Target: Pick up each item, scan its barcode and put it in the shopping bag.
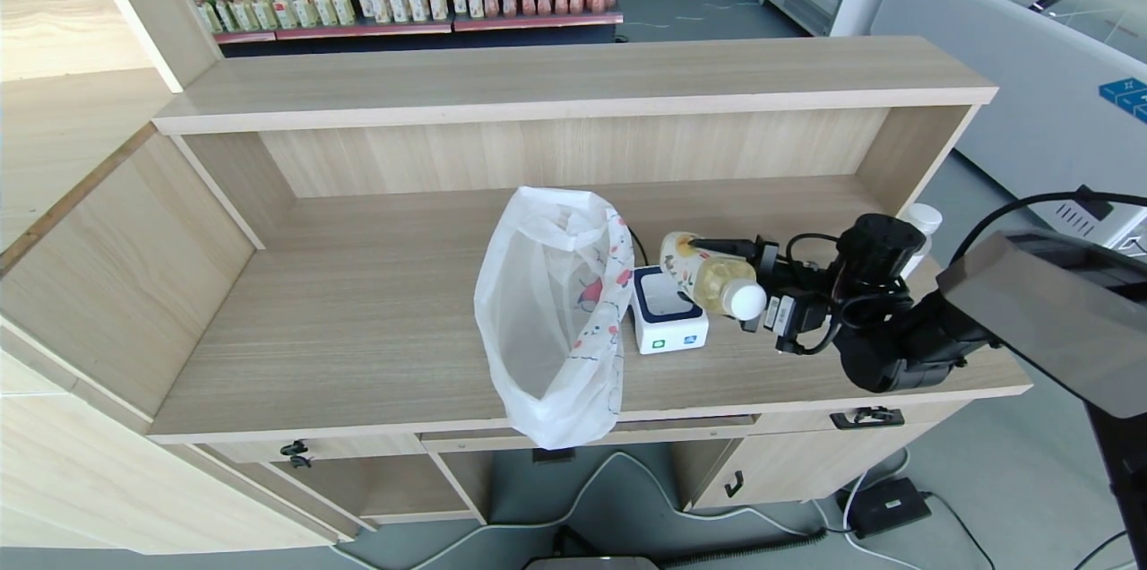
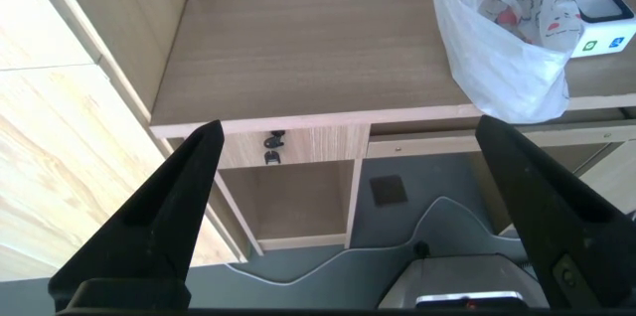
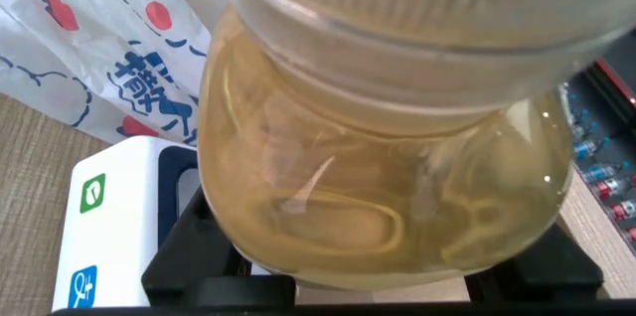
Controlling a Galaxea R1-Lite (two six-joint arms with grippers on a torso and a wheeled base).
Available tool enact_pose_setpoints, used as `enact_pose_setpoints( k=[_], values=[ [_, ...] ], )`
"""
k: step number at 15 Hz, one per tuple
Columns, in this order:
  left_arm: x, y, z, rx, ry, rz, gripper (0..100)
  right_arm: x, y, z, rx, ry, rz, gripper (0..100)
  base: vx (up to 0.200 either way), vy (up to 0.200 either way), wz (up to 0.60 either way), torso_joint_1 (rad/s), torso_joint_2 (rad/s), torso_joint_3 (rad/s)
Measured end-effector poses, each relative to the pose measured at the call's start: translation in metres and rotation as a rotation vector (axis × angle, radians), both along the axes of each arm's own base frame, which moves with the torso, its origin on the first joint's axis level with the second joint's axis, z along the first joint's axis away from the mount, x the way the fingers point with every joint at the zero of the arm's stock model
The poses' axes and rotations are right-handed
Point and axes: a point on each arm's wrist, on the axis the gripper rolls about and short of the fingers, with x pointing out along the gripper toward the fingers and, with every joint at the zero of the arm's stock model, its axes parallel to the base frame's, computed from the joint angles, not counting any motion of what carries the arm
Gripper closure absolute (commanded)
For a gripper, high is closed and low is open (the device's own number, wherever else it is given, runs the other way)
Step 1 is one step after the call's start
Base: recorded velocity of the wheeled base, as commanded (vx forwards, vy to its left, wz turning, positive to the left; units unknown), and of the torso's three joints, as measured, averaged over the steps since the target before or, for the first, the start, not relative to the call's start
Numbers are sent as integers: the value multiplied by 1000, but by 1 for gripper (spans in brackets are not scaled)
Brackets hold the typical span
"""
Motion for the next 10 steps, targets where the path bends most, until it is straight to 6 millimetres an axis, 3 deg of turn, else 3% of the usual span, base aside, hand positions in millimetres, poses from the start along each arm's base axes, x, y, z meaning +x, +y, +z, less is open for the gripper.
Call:
enact_pose_setpoints(
  k=[10],
  values=[
    [0,0,0,0,0,0,0,7,8,-12,-2,3,22,100,0,0,0,0,0,0]
  ],
)
